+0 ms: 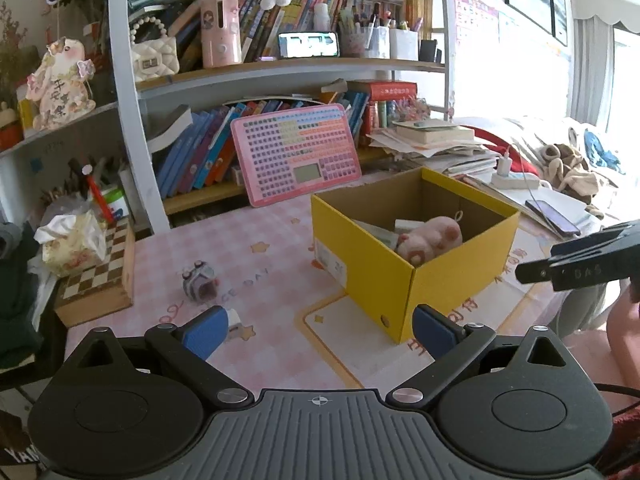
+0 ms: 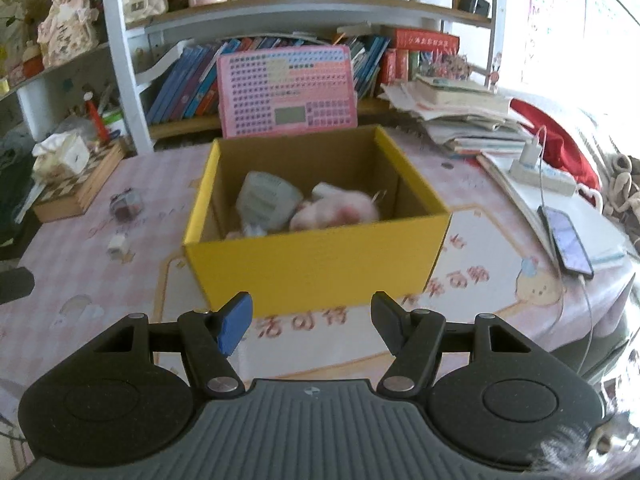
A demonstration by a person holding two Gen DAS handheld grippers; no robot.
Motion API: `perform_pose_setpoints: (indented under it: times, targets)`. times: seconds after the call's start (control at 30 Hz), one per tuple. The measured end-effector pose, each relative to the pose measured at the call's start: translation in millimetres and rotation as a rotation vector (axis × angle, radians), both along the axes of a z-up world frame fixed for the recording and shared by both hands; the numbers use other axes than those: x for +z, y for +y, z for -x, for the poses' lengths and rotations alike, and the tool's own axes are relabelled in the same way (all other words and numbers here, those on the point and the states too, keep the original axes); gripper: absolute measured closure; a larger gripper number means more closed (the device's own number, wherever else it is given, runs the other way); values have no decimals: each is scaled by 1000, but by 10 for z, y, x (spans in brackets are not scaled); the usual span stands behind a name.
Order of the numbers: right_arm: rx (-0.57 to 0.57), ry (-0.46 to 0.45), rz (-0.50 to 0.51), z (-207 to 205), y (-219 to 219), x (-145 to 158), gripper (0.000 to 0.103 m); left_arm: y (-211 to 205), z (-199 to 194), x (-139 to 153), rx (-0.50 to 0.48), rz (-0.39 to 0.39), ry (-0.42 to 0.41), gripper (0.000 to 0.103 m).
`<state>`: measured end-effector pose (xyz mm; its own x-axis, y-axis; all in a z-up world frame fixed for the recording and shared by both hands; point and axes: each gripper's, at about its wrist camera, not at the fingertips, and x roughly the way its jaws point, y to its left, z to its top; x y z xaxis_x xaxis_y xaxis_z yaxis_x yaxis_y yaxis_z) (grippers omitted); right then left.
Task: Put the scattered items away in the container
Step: 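Withdraw both open tools from the yellow box toward the grey toy truck and white plug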
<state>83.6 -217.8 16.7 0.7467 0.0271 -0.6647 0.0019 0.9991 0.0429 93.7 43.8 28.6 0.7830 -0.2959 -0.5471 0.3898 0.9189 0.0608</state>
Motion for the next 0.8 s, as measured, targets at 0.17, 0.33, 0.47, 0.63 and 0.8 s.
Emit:
perform_pose_setpoints:
  times: [0.17, 0.33, 0.47, 0.63, 0.8]
  targets:
    - [5, 20, -1, 81, 116, -52, 39, 106, 59, -5, 10, 7, 6, 3]
    - [7, 37, -1, 111, 193, -93, 39, 183, 92, -23, 18, 15, 14, 3]
    - [12, 51, 5, 120, 237, -117, 39, 215, 99, -42, 22, 20, 22, 3]
    - [14, 72, 9, 131, 277, -159, 39, 257, 92, -88, 29, 23, 34, 3]
    - [29, 79, 11, 127, 387, -208, 39, 319, 90, -179, 52, 27, 52, 3]
